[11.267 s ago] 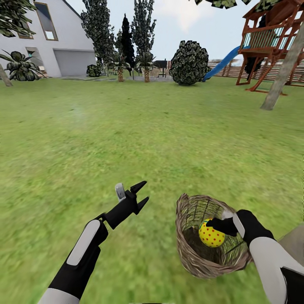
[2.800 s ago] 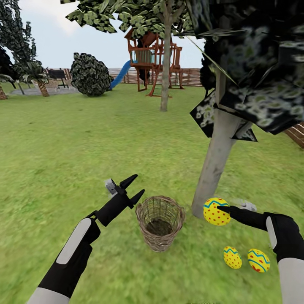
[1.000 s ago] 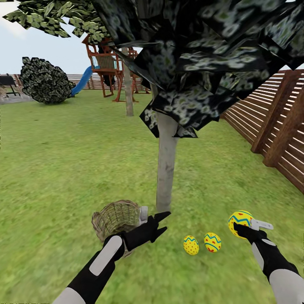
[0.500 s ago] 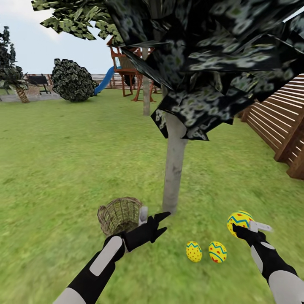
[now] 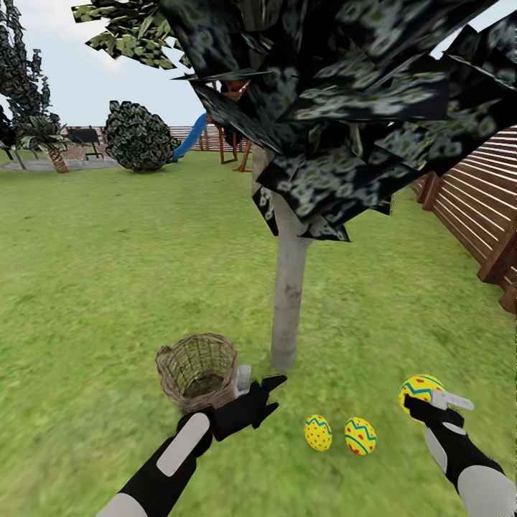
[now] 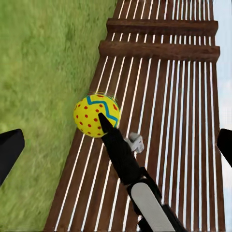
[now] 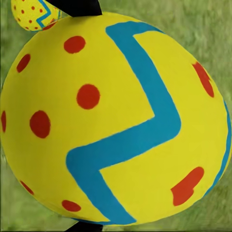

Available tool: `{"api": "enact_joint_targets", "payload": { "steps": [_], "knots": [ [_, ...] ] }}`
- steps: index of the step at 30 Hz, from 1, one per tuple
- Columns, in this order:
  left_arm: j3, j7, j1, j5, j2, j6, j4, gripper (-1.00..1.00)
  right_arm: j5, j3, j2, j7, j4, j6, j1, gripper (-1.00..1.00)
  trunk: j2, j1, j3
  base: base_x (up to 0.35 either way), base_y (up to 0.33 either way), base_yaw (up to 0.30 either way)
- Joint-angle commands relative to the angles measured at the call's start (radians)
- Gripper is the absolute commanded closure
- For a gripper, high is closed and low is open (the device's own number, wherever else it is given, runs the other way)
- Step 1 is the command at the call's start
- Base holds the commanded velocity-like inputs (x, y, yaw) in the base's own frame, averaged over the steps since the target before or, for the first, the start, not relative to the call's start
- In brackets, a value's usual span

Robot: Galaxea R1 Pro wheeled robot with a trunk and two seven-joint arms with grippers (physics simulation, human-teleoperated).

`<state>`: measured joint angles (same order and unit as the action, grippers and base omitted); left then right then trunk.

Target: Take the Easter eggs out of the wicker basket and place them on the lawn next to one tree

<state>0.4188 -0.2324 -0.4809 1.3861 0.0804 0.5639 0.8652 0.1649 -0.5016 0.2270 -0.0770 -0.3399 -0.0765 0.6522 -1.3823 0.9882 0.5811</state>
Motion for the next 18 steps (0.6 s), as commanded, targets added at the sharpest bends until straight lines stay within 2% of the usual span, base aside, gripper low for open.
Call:
{"api": "enact_joint_targets", "payload": {
  "steps": [1, 4, 5, 8, 11, 15, 18],
  "knots": [
    [0.002, -0.001, -0.001, -0.002, -0.001, -0.016, -0.014, -1.00, 0.013, -0.006, 0.000, -0.022, 0.023, -0.005, 0.001, 1.00, -0.001, 0.000, 0.001, 0.063, -0.277, 0.000],
    [0.005, 0.001, -0.001, -0.008, -0.011, -0.029, -0.066, -1.00, 0.016, -0.004, -0.003, -0.048, 0.037, -0.007, 0.001, 1.00, -0.001, 0.000, 0.001, 0.043, -0.105, 0.000],
    [0.005, 0.001, -0.001, -0.008, -0.018, -0.028, -0.092, -1.00, 0.017, 0.005, -0.004, -0.049, 0.038, -0.007, 0.001, 1.00, -0.001, 0.000, 0.001, 0.007, -0.017, 0.000],
    [0.014, 0.000, -0.001, -0.005, -0.024, -0.025, -0.114, -1.00, 0.025, 0.067, -0.002, -0.051, 0.039, -0.009, 0.001, 1.00, -0.001, 0.000, 0.001, 0.002, -0.005, 0.000],
    [0.039, -0.002, -0.001, -0.004, -0.026, -0.020, -0.105, -1.00, 0.027, 0.079, -0.004, -0.051, 0.038, -0.009, 0.001, 1.00, -0.001, 0.000, 0.001, 0.000, 0.000, 0.000],
    [0.042, -0.022, -0.001, -0.004, -0.023, -0.019, -0.077, -1.00, 0.028, 0.081, -0.003, -0.052, 0.035, -0.009, 0.005, 1.00, -0.029, 0.015, 0.013, 0.000, 0.000, 0.000],
    [0.039, -0.022, -0.002, -0.003, -0.017, -0.018, 0.047, -1.00, 0.028, 0.081, -0.002, -0.052, 0.032, -0.008, 0.014, 1.00, -0.050, 0.027, 0.023, 0.000, 0.000, 0.000]
  ]
}}
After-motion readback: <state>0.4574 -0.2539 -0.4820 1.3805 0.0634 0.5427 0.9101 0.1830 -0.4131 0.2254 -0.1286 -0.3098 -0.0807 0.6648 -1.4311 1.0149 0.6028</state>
